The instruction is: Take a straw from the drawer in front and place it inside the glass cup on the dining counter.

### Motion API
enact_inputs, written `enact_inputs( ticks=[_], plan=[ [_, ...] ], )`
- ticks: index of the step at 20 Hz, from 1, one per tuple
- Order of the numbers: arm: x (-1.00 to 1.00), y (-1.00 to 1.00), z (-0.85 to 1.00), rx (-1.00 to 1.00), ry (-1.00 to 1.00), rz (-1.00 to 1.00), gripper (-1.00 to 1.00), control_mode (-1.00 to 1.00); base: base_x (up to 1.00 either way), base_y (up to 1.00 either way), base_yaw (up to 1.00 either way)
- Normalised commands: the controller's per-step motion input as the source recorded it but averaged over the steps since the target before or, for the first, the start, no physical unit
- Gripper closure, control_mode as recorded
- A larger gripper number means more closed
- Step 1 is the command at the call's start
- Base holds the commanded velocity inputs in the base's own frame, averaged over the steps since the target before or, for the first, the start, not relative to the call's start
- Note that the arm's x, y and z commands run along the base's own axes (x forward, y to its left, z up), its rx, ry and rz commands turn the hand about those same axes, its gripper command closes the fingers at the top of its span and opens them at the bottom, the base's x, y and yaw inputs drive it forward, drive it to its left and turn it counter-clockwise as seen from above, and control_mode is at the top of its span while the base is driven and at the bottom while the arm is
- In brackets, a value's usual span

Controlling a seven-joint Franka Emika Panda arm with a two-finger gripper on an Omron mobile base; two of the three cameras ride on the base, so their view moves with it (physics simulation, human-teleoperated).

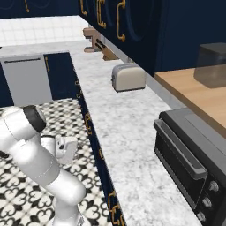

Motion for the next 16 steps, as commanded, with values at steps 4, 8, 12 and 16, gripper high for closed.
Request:
enact_inputs(
  ticks=[4,8,12,16],
  plan=[
    [0.34,0.00,-0.39,-0.14,0.00,-0.14,-1.00,-1.00,0.00,0.00,0.00],
    [0.36,-0.01,-0.34,-0.13,0.00,-0.16,-1.00,-1.00,0.00,0.00,0.00],
    [0.43,-0.05,-0.38,-0.10,0.00,-0.17,-1.00,-1.00,0.00,0.00,0.00],
    [0.51,-0.11,-0.34,-0.10,0.00,-0.16,-1.00,-1.00,0.00,0.00,0.00]
  ],
)
